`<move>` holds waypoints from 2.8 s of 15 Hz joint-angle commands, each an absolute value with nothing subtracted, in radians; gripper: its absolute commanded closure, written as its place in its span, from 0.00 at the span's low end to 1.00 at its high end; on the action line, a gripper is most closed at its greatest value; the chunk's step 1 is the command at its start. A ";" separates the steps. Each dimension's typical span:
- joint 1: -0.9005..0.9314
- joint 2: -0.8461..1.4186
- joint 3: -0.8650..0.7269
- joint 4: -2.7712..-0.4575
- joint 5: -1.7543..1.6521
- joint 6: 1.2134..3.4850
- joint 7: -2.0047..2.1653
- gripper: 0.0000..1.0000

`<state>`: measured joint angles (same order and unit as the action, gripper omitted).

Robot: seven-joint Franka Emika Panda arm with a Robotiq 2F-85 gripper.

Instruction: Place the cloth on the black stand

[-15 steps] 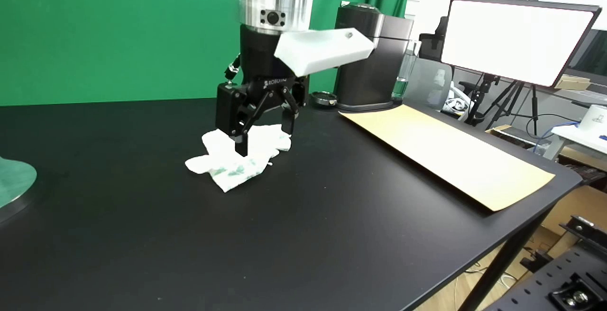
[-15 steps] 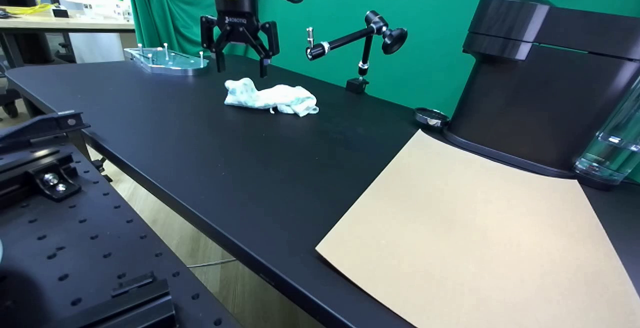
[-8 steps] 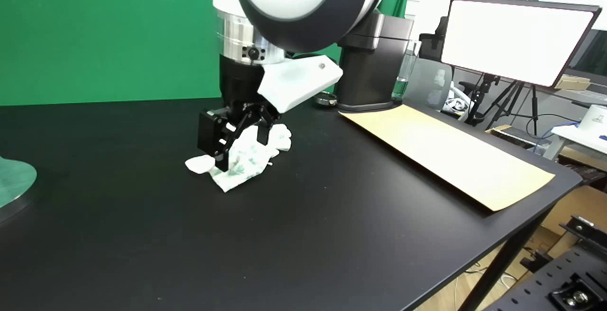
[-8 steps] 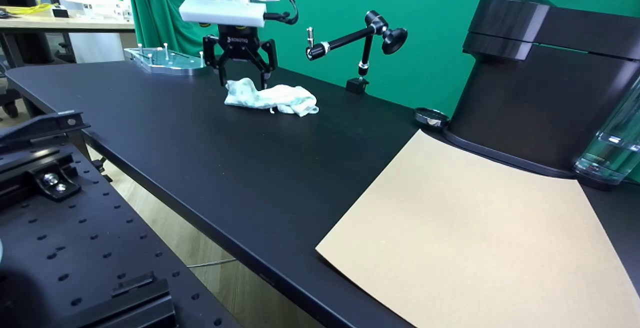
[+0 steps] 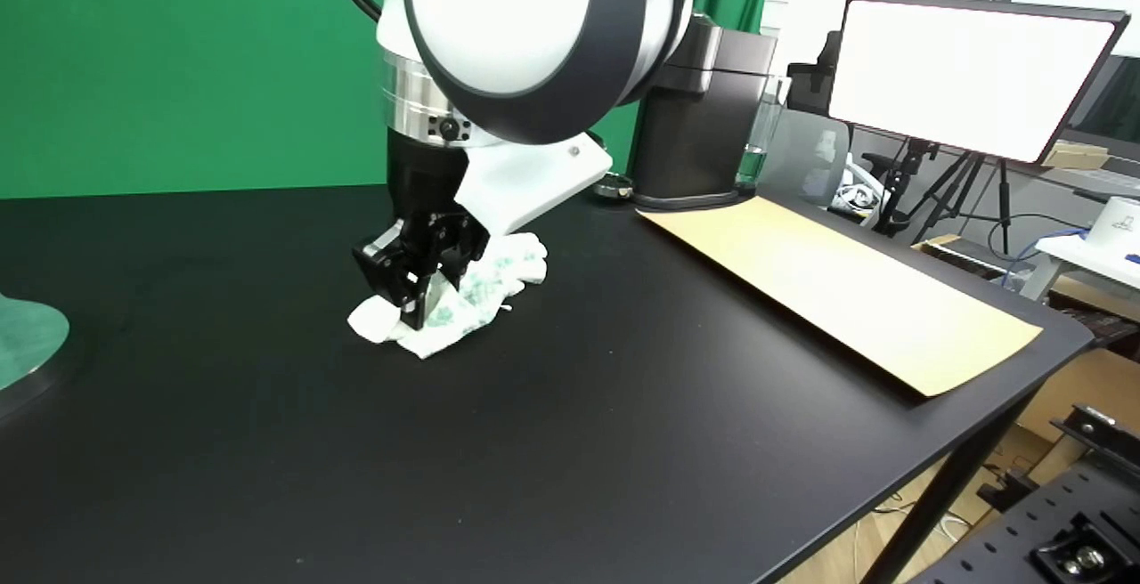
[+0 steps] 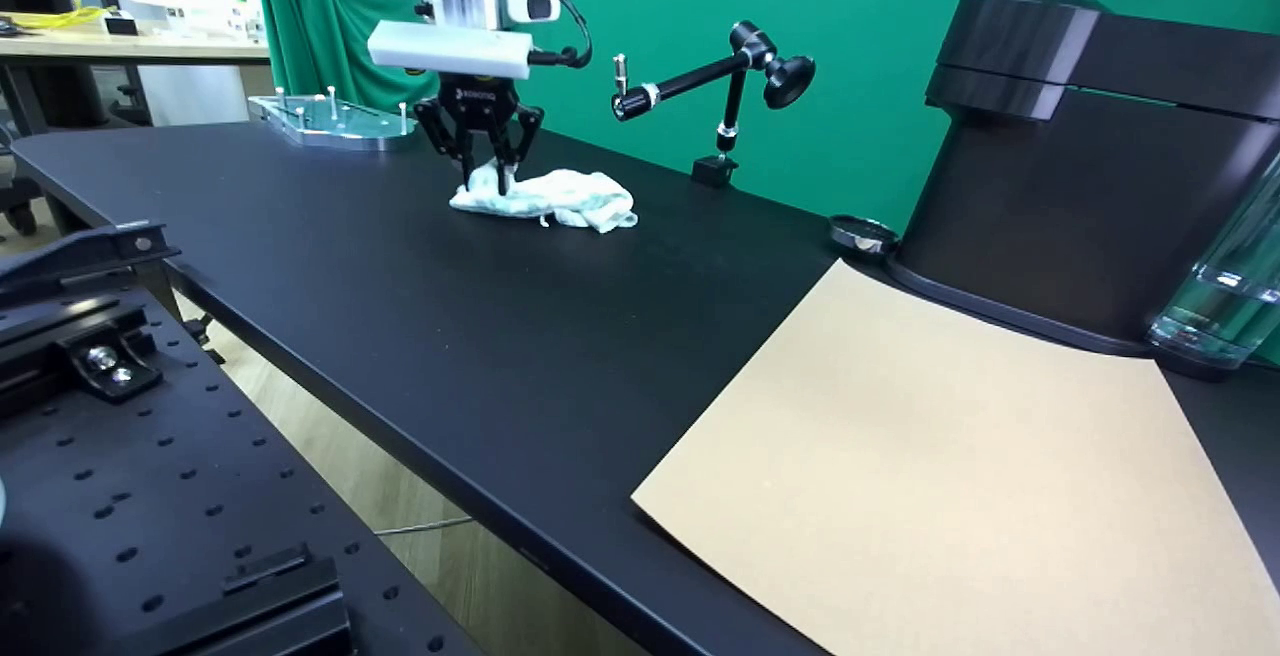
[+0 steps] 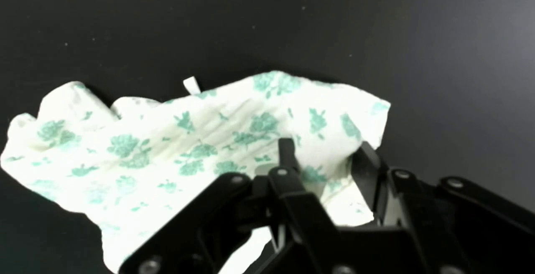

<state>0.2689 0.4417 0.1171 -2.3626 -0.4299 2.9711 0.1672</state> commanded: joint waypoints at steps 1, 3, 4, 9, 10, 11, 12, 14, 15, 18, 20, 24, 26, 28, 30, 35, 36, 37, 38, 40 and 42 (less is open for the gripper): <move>0.322 0.418 0.045 -2.345 -0.453 2.963 0.234 0.90; 0.347 0.398 0.008 -2.333 -0.451 2.929 0.250 0.99; 0.366 0.388 -0.019 -2.322 -0.459 2.906 0.257 1.00; 0.386 0.326 -0.033 -2.231 -0.442 2.678 0.203 1.00; 0.378 0.313 -0.019 -2.210 -0.442 2.633 0.194 1.00; 0.374 0.304 -0.010 -2.184 -0.447 2.588 0.193 1.00; 0.367 0.299 0.001 -2.159 -0.450 2.548 0.189 1.00; 0.361 0.289 0.020 -2.109 -0.456 2.475 0.187 1.00; 0.359 0.274 0.030 -2.089 -0.453 2.441 0.191 1.00; 0.348 0.264 0.040 -2.021 -0.459 2.387 0.220 1.00; 0.347 0.260 0.023 -1.980 -0.484 2.374 0.304 1.00; 0.314 0.250 0.012 -1.939 -0.469 2.322 0.415 1.00; 0.293 0.242 0.006 -1.940 -0.469 2.313 0.457 1.00; 0.276 0.229 -0.003 -1.953 -0.470 2.313 0.492 1.00; 0.257 0.210 -0.010 -1.971 -0.467 2.317 0.521 1.00; 0.206 0.170 -0.023 -2.025 -0.447 2.298 0.552 1.00; 0.195 0.160 -0.026 -2.041 -0.444 2.295 0.558 1.00; 0.185 0.149 -0.027 -2.058 -0.440 2.290 0.558 1.00; 0.172 0.136 -0.027 -2.079 -0.431 2.283 0.556 1.00; 0.151 0.115 -0.027 -2.121 -0.418 2.279 0.557 1.00; 0.134 0.104 -0.023 -2.147 -0.409 2.257 0.552 0.73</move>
